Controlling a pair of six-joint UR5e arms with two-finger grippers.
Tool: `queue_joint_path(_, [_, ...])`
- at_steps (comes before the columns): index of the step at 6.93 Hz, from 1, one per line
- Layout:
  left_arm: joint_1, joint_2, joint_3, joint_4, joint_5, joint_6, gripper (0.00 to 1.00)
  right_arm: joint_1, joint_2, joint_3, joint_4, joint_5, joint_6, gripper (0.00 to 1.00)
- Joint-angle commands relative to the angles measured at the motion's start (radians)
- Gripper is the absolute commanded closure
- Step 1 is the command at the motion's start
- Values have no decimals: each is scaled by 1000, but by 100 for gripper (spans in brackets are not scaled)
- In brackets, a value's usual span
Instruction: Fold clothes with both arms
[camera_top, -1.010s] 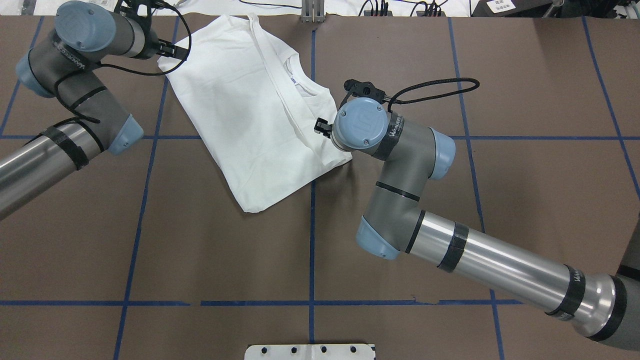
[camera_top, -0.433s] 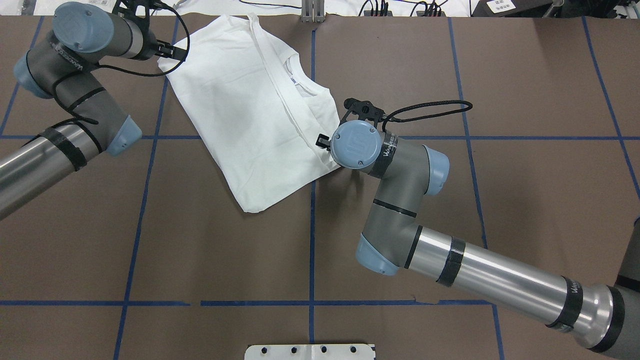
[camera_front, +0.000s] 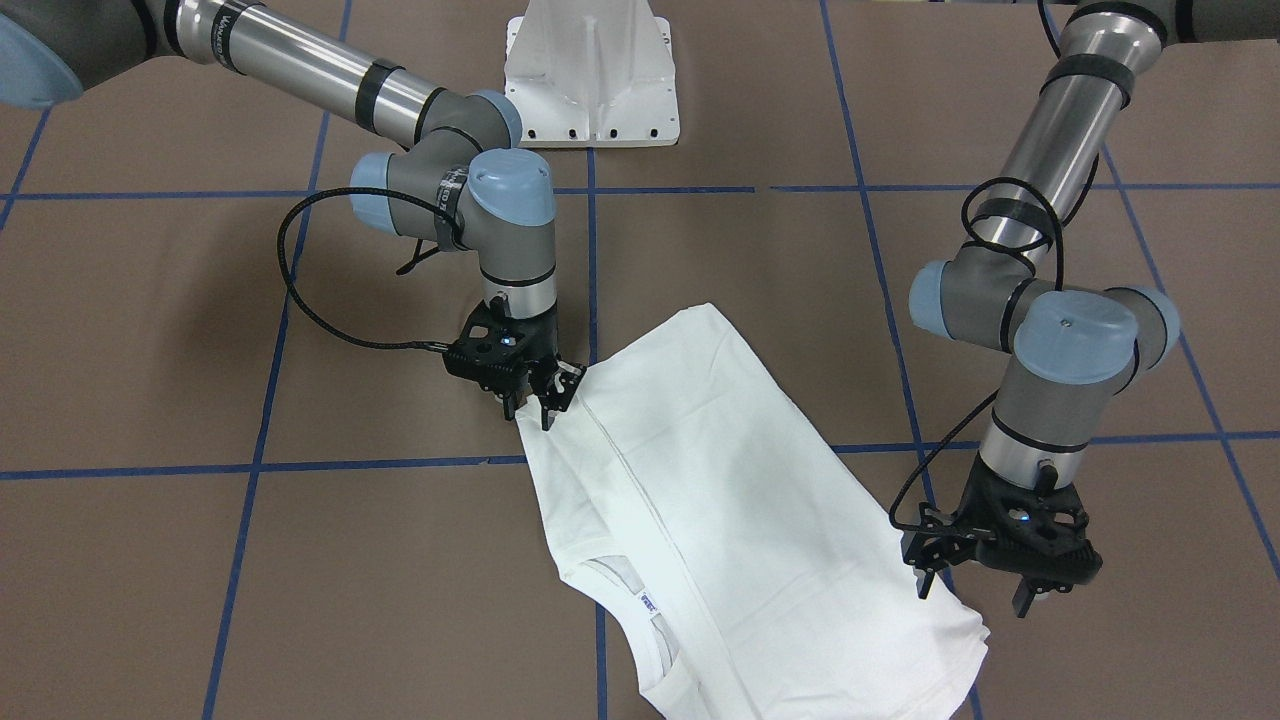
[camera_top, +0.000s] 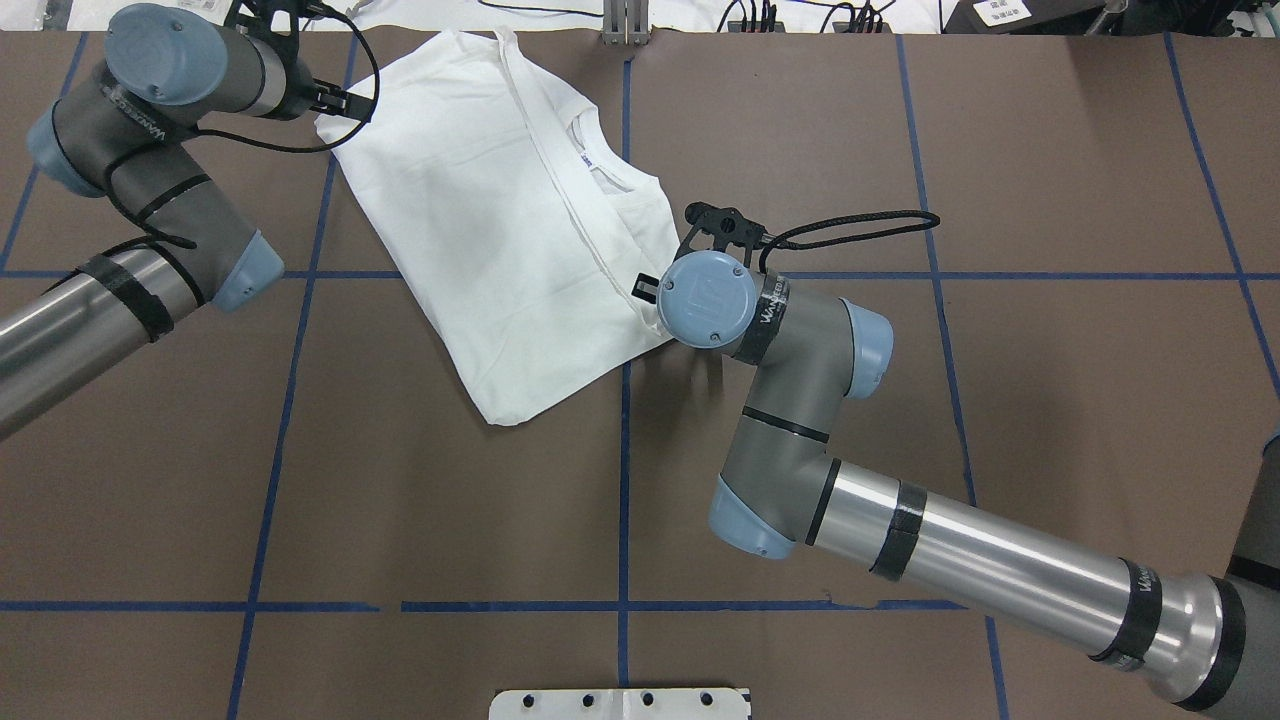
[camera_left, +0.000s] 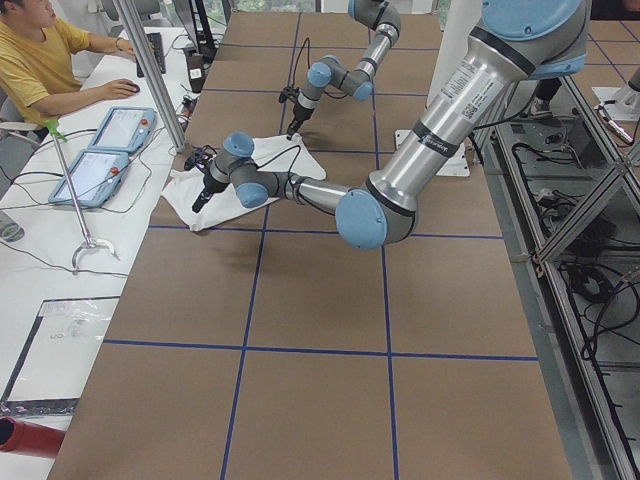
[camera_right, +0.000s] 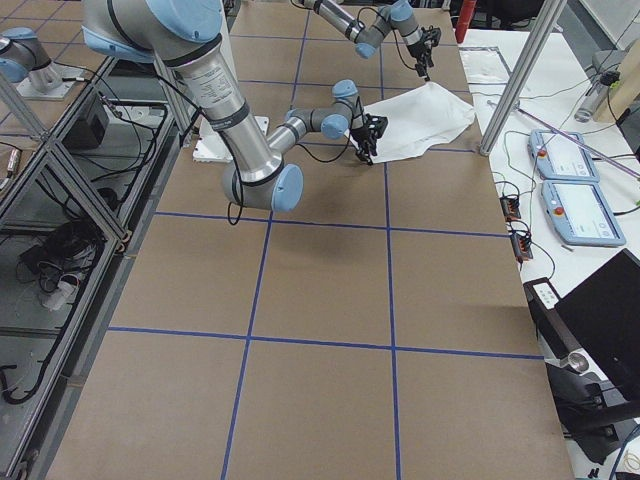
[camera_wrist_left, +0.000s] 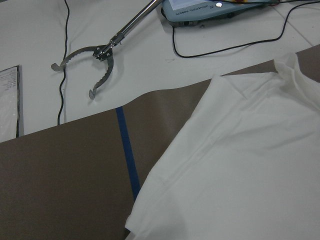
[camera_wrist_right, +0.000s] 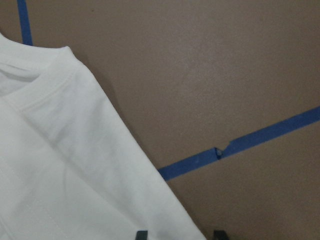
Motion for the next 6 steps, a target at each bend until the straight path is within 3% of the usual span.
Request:
queue_joint_path(1, [0, 24, -27, 0, 0, -2, 0, -3, 5, -4, -2, -6, -7, 100])
queue_joint_path(6, [0, 46, -64, 0, 0, -6, 0, 28, 10, 22, -28, 21, -22, 100])
